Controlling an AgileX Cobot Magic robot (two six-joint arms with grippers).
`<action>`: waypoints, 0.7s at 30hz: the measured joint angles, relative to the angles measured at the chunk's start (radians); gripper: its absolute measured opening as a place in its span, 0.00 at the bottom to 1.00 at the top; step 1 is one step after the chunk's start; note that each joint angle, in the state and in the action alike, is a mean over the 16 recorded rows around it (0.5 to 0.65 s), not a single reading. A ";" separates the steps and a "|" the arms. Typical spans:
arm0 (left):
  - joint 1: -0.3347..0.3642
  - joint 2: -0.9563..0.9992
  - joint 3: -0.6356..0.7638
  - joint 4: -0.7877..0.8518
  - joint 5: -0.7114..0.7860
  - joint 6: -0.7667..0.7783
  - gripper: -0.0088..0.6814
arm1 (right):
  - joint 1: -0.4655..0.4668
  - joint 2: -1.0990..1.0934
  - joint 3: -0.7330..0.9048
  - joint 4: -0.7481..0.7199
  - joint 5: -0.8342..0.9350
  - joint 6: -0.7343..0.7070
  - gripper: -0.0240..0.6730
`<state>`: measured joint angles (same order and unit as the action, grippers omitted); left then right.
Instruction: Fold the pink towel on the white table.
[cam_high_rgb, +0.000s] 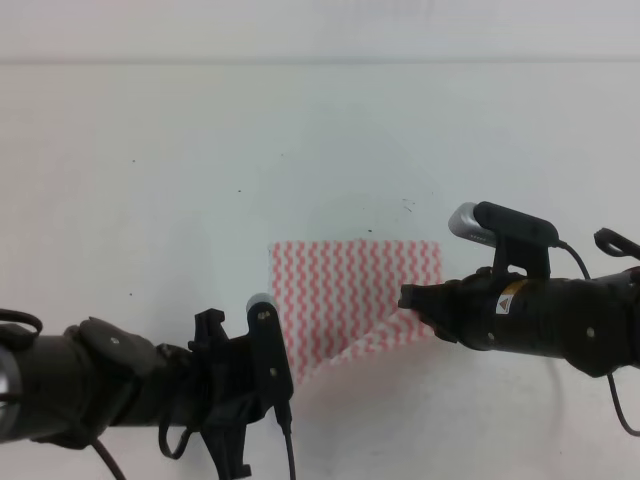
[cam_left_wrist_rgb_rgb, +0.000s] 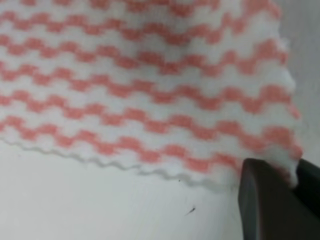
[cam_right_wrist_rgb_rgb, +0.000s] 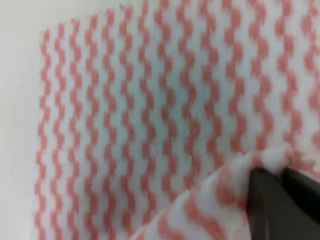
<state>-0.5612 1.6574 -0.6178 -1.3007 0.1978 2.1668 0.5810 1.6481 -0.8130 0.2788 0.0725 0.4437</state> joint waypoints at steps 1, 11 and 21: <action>0.000 -0.001 0.000 -0.007 -0.001 0.000 0.10 | 0.000 0.000 0.000 0.000 0.000 0.000 0.01; 0.000 -0.040 0.003 -0.127 -0.017 -0.001 0.01 | 0.000 -0.002 0.000 -0.003 0.003 0.000 0.01; 0.001 -0.072 -0.040 -0.257 -0.028 -0.001 0.01 | 0.000 -0.001 0.000 -0.003 -0.003 0.000 0.01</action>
<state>-0.5607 1.5855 -0.6576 -1.5578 0.1703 2.1661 0.5810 1.6467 -0.8130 0.2761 0.0692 0.4437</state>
